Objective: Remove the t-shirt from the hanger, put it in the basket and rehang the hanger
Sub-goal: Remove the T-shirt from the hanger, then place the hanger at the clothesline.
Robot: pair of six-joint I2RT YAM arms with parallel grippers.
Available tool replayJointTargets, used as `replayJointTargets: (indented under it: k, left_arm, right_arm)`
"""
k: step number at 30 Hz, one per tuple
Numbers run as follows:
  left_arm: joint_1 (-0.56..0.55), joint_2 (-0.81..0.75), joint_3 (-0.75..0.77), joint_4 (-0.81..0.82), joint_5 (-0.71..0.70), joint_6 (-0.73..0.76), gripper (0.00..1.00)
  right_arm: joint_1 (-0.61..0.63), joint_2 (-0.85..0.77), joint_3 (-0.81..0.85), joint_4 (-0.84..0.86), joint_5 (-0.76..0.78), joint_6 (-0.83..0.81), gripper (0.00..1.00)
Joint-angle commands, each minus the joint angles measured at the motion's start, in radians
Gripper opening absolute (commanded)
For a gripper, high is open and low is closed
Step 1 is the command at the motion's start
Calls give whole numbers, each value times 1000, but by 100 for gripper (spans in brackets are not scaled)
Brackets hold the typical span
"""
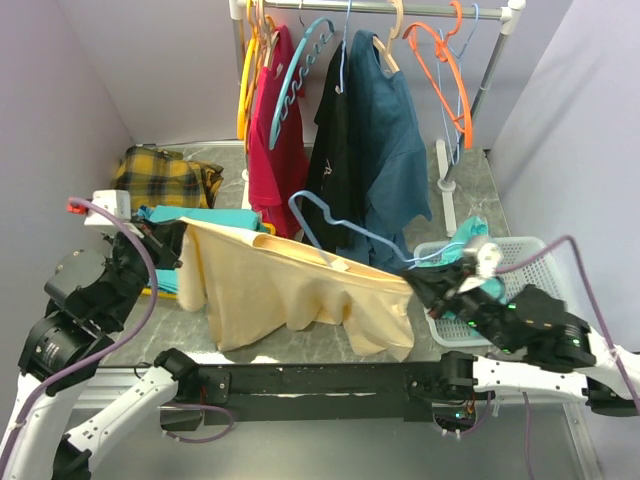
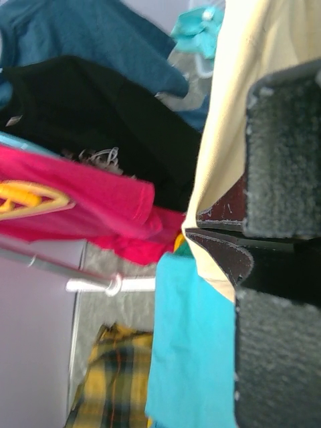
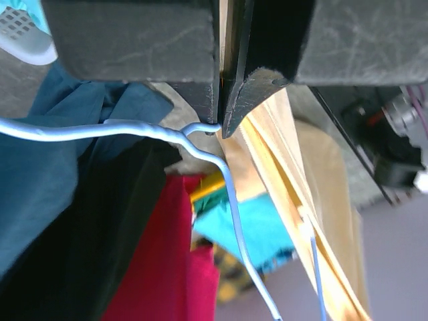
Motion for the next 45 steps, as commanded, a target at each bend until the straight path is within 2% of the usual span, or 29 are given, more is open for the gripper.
replayJointTargets:
  k: [1,9,11,16,20,21,22,23,25,28,35,39,43,45]
  left_arm:
    - [9,-1,-39,100,34,-20,1]
    - [9,30,-151,232,514,-3,1]
    - [9,21,-202,278,551,-8,1]
    - [9,14,-269,350,663,-46,1]
    - [7,31,-254,317,665,-23,1]
    - [7,31,-237,298,648,-9,7]
    - [7,25,-225,279,631,18,31]
    - [9,22,-211,251,595,35,42]
    - [7,10,-170,182,552,66,58]
    - [7,-7,-125,110,480,84,71]
    - [7,-36,-21,-27,427,107,76]
    - [9,-32,89,-80,475,167,79]
    - [9,7,178,-133,840,232,82]
    - [9,14,173,-122,925,247,83]
  right_arm:
    - [-4,-76,48,-32,98,-12,0]
    - [-6,146,244,-1,184,-182,0]
    - [-6,203,258,40,183,-225,0]
    - [-6,267,157,361,175,-284,0]
    - [-4,339,138,435,164,-284,0]
    - [-6,354,145,423,167,-282,0]
    - [-6,371,152,410,164,-278,0]
    - [-6,376,165,398,146,-278,0]
    - [-6,378,171,376,144,-276,0]
    - [-6,371,177,350,131,-279,0]
    - [-7,396,231,154,48,-250,0]
    - [-6,443,266,-1,-61,-195,0]
    - [-7,508,323,-123,-202,-137,0]
    - [-7,537,343,-170,-239,-137,0]
